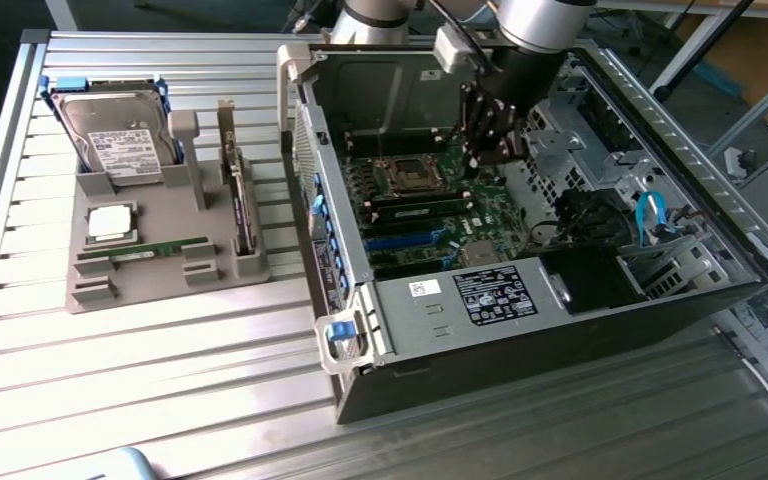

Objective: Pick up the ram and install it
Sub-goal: 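Press down the ram until it locks into place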

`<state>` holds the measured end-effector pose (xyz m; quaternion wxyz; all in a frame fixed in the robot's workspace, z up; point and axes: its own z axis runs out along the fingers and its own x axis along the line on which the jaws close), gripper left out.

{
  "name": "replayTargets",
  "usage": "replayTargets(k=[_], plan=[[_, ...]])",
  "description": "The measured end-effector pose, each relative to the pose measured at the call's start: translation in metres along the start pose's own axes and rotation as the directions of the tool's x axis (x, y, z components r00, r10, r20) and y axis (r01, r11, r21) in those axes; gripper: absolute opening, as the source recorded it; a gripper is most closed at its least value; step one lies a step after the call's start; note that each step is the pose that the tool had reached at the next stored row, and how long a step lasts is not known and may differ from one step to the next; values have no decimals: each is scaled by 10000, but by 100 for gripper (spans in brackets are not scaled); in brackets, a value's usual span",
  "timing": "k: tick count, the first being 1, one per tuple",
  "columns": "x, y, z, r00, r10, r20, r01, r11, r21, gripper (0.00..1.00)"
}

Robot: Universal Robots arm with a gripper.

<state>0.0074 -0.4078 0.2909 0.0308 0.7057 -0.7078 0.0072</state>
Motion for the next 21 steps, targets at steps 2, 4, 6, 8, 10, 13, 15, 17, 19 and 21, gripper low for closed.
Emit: replayTargets(k=[2,4,6,8,10,13,15,17,19,21], plan=[[1,-41,-22,10000,0,0,0,10000,-16,10],[1,-69,-39,10000,0,-1,0,10000,-25,10],[2,-99,-58,10000,1,0,-1,10000,-35,10],[3,-128,-79,10000,0,0,0,10000,-46,10],[4,-157,-104,10000,0,-1,0,10000,-55,10],[7,-200,-142,10000,0,-1,0,10000,-69,10],[8,-229,-169,10000,1,0,-1,10000,-79,10],[9,-257,-195,10000,0,-1,0,10000,-88,10],[10,-286,-221,10000,0,-1,0,10000,-98,10],[12,-316,-249,10000,2,0,-2,9999,-109,10]])
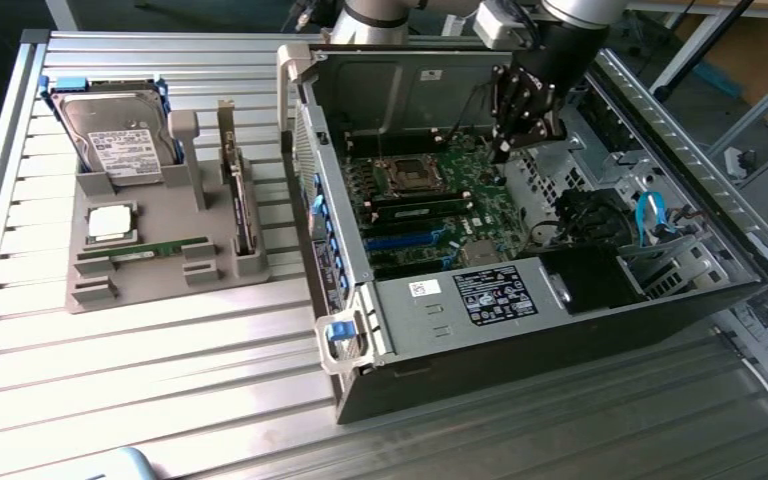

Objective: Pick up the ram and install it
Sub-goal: 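Press down the ram until it locks into place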

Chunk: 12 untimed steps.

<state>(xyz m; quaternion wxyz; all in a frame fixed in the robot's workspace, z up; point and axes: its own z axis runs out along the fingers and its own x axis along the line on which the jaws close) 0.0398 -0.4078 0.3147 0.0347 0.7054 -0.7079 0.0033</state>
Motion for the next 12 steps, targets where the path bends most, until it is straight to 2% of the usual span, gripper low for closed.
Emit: replayTargets(k=[2,12], plan=[[1,-22,-19,10000,-1,1,1,10000,-9,10],[1,-22,-21,10000,0,-1,0,10000,-11,10]])
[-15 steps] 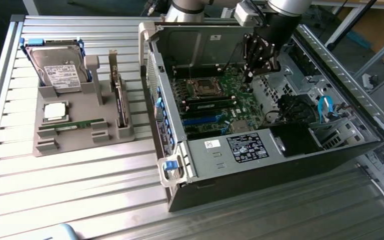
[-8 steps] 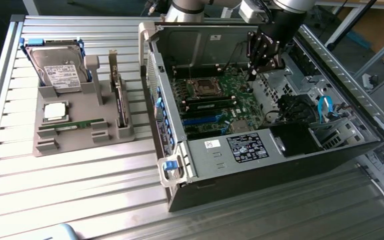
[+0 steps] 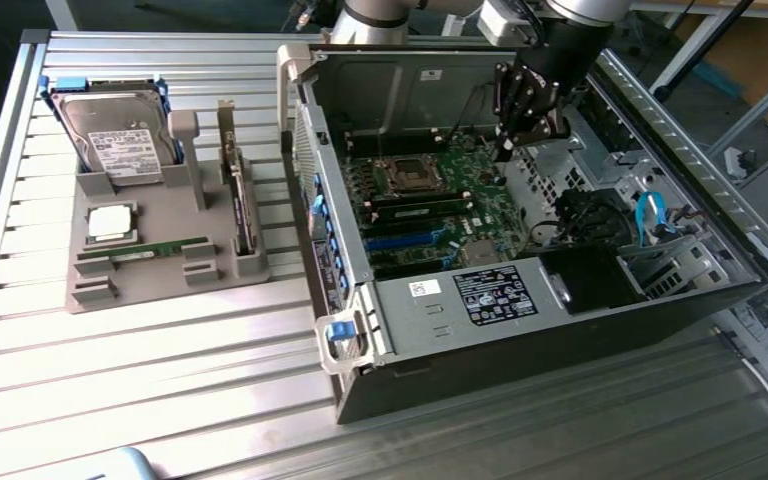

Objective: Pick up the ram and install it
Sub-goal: 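Press down the ram until it locks into place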

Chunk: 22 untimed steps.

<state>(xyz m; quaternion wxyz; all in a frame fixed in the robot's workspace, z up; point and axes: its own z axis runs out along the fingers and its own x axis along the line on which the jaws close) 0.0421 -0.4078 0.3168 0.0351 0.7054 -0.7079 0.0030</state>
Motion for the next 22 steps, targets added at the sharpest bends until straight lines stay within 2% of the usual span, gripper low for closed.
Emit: replayTargets(k=[5,11,22], plan=[[0,0,0,10000,70,4,-70,10000,-3,10],[0,0,0,9978,658,28,-658,9978,-36,10],[0,0,2,9835,1808,74,-1807,9835,-105,10]])
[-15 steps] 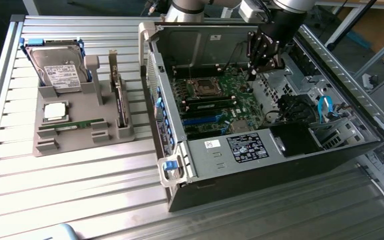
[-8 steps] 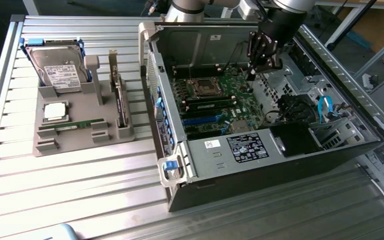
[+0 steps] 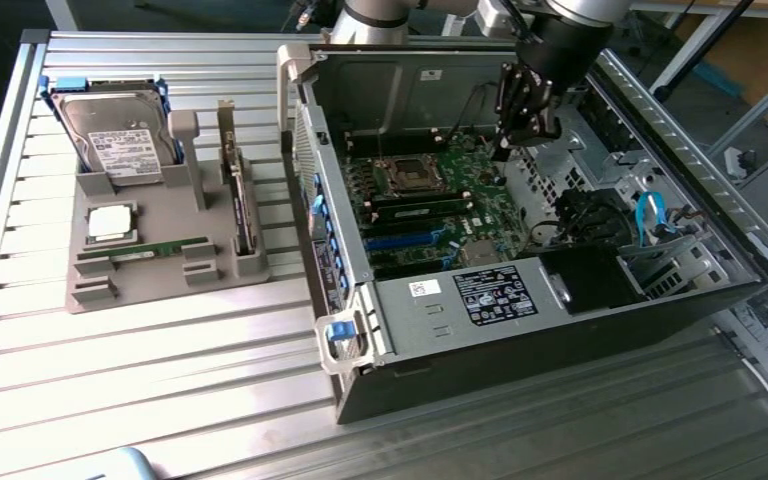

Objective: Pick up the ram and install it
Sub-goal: 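Press down the ram until it locks into place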

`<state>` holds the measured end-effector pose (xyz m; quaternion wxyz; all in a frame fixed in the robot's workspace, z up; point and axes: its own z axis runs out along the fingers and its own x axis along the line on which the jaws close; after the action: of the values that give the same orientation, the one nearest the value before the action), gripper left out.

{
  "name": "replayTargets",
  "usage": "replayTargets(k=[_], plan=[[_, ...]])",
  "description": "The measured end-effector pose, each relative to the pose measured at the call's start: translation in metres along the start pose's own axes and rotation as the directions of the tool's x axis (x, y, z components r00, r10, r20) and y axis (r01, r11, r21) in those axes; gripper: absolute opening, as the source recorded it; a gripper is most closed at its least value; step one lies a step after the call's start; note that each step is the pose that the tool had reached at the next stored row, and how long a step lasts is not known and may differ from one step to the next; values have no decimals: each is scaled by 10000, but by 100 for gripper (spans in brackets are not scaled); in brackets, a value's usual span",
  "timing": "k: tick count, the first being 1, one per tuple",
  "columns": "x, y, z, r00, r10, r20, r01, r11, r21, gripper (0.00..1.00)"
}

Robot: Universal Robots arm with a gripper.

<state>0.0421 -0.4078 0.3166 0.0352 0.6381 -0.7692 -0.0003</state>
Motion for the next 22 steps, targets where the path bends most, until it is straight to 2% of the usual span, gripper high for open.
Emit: replayTargets(k=[12,22], plan=[[0,0,4,9979,642,27,-642,9979,-36,10],[0,0,8,9917,1285,53,-1285,9917,-73,10]])
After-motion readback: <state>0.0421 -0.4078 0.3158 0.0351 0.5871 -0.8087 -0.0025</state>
